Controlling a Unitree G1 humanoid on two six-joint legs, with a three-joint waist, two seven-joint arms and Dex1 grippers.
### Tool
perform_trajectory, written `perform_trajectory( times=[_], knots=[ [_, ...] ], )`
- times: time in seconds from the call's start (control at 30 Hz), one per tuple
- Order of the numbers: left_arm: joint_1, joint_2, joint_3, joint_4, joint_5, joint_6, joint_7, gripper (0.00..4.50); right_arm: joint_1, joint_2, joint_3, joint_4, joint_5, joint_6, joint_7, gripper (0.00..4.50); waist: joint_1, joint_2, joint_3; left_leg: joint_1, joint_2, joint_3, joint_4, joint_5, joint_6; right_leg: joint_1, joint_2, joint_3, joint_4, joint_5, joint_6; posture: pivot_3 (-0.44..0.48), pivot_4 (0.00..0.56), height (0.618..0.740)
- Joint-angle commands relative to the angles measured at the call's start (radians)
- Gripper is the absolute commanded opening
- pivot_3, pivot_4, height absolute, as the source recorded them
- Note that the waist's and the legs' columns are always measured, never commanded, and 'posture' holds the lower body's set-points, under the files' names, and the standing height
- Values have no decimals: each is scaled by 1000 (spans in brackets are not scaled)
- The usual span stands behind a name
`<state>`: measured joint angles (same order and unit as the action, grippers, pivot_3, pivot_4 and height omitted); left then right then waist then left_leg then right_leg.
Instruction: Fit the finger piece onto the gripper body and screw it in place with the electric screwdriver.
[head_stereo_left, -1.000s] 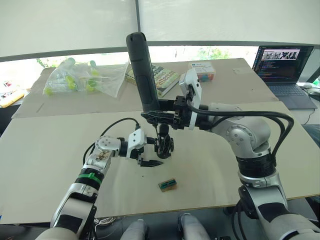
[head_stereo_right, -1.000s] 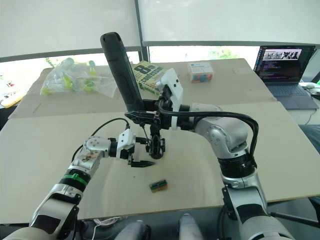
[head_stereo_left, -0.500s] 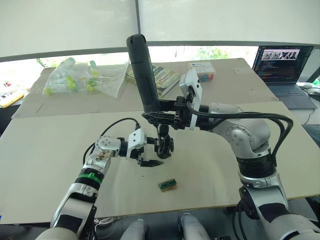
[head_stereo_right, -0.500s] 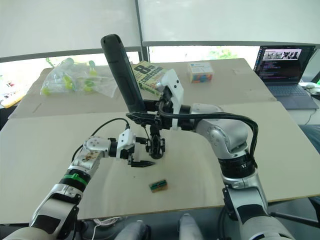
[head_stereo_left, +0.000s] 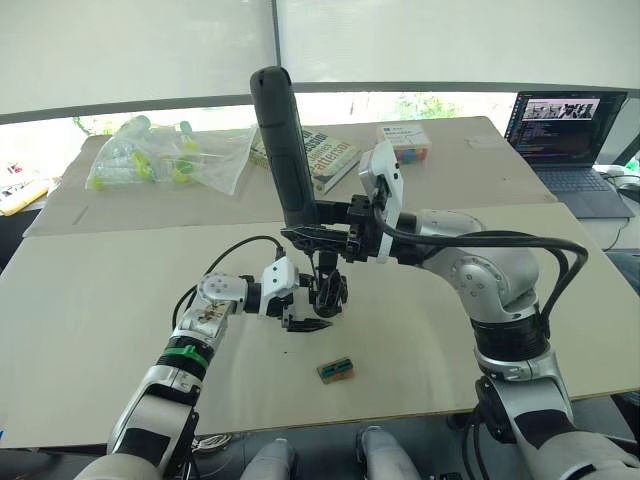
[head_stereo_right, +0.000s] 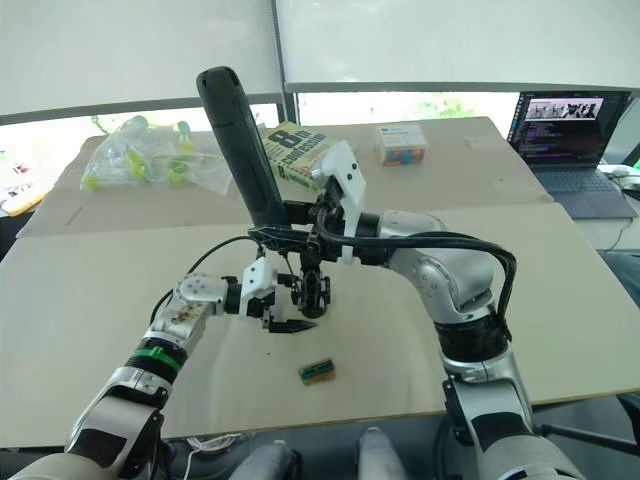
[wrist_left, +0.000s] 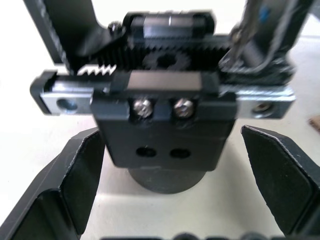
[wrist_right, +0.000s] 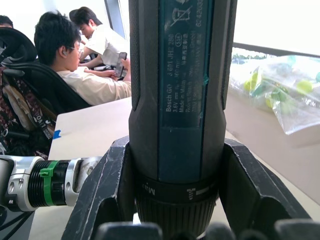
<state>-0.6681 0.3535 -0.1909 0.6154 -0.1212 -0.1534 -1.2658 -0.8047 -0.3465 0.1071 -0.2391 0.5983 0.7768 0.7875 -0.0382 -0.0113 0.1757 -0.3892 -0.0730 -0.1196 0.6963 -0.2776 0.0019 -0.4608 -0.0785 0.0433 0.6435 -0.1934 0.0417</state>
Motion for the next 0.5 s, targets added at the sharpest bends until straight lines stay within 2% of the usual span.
perform_trajectory(
  times=[0.03, 0.5],
  knots=[
    [-32, -18, 12, 22, 0, -22, 28, 4500, 21, -16, -18, -68, -16, -92, 20, 1911, 0, 0, 0, 0, 0, 0, 0, 0, 0, 0, 0, 0, 0, 0, 0, 0, 150, 740],
    [-54, -33, 9, 85, 7, -49, 34, 4500, 89, -33, 0, -102, -47, -176, 37, 1911, -1, 0, 0, 0, 0, 0, 0, 0, 0, 0, 0, 0, -1, 0, 0, 0, 150, 740]
  ],
)
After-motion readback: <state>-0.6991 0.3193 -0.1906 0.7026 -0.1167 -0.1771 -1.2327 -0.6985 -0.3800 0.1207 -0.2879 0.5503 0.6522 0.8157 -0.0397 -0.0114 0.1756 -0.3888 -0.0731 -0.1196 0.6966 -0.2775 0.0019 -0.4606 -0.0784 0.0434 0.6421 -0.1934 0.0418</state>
